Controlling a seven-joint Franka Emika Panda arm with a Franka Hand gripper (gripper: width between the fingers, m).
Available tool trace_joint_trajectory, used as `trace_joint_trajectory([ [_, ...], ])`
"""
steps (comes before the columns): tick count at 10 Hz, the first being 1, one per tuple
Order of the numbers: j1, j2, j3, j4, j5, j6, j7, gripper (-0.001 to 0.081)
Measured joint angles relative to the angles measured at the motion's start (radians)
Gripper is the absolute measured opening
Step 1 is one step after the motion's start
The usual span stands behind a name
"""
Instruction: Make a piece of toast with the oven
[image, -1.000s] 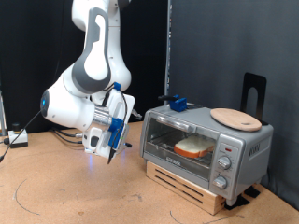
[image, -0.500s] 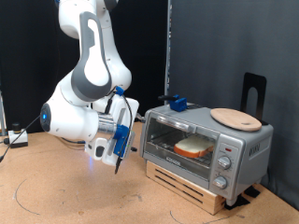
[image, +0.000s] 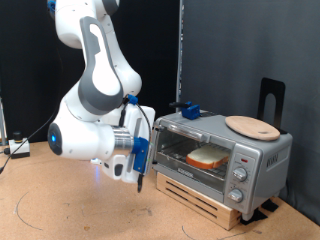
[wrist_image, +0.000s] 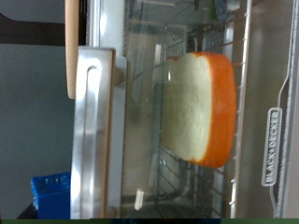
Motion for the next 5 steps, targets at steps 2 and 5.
trace_joint_trajectory([
  [2, 0.031, 0.056, -0.003, 0.053, 0.001, 0.050, 0.041, 0.0808],
  [5, 0.039, 0.085, -0.002, 0.083, -0.003, 0.009, 0.042, 0.0808],
])
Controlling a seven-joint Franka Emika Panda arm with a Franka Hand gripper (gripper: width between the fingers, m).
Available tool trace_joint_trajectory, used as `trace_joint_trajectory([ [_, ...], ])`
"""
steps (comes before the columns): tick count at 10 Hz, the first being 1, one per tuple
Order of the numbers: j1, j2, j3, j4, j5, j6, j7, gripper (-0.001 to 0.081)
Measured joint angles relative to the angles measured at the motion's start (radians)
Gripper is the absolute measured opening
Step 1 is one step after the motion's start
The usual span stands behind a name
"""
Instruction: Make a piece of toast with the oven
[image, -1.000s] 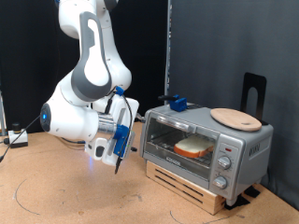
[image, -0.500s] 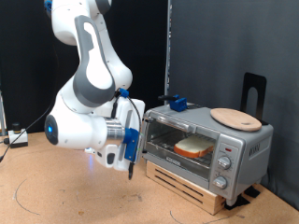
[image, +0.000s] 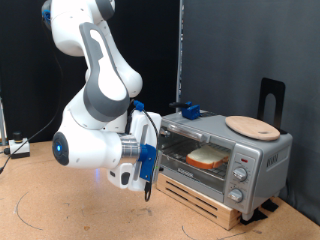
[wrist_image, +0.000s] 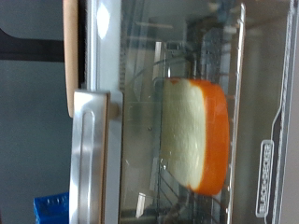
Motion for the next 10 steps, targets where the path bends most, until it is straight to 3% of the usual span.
trace_joint_trajectory([
  [5, 0.090, 0.142, -0.004, 0.140, 0.024, 0.119, 0.035, 0.0808],
  [6, 0.090, 0.142, -0.004, 0.138, 0.023, 0.119, 0.035, 0.0808],
  [8, 0.101, 0.174, -0.004, 0.185, -0.033, 0.001, 0.040, 0.0808],
  [9, 0.124, 0.219, -0.006, 0.245, -0.064, -0.065, 0.069, 0.0808],
  [10, 0.154, 0.267, -0.009, 0.297, -0.084, -0.080, 0.092, 0.0808],
])
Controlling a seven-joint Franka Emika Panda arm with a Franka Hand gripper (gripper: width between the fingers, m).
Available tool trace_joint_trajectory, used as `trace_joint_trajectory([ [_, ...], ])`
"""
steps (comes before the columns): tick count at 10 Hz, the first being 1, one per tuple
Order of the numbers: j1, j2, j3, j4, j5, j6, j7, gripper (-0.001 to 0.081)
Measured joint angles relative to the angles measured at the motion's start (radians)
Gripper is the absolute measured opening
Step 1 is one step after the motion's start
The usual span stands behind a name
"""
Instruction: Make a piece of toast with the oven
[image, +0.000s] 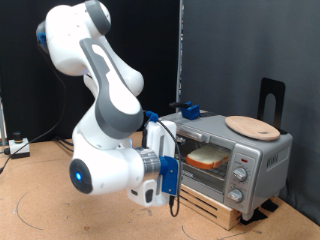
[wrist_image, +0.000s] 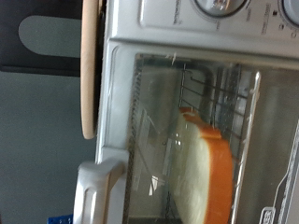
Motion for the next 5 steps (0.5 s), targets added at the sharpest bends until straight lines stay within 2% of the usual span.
trace_joint_trajectory([
  [3, 0.086, 0.102, -0.022, 0.098, -0.032, 0.014, 0.032, 0.0808],
  [5, 0.142, 0.155, -0.036, 0.138, -0.049, 0.049, 0.034, 0.0808],
])
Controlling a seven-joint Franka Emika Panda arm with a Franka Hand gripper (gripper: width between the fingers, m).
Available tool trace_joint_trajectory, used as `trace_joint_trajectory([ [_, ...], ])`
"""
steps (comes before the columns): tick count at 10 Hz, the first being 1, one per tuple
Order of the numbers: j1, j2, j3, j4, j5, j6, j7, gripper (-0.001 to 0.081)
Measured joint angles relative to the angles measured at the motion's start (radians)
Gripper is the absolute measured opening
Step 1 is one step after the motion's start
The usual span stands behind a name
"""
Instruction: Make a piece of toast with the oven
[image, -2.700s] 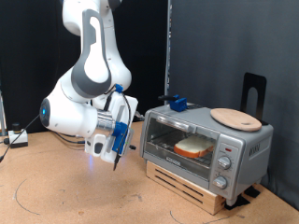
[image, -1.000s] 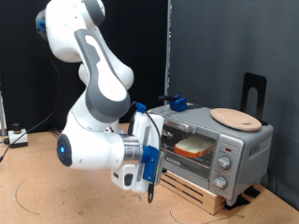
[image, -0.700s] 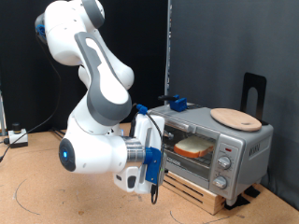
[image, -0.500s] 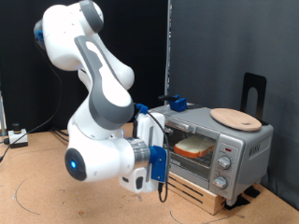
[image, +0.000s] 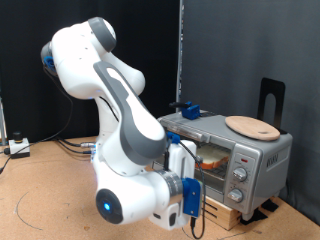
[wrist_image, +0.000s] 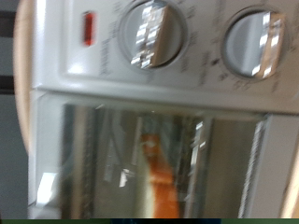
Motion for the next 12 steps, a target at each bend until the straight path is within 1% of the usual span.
trace_joint_trajectory([
  [3, 0.074, 0.073, -0.021, 0.045, -0.003, 0.061, 0.017, 0.0808],
  [5, 0.107, 0.109, -0.022, 0.064, -0.002, 0.095, 0.018, 0.0808],
  [6, 0.120, 0.119, -0.021, 0.068, -0.002, 0.100, 0.017, 0.0808],
  [9, 0.149, 0.131, -0.013, 0.067, -0.002, 0.100, 0.015, 0.0808],
  [12, 0.166, 0.131, -0.010, 0.055, -0.001, 0.107, 0.014, 0.0808],
])
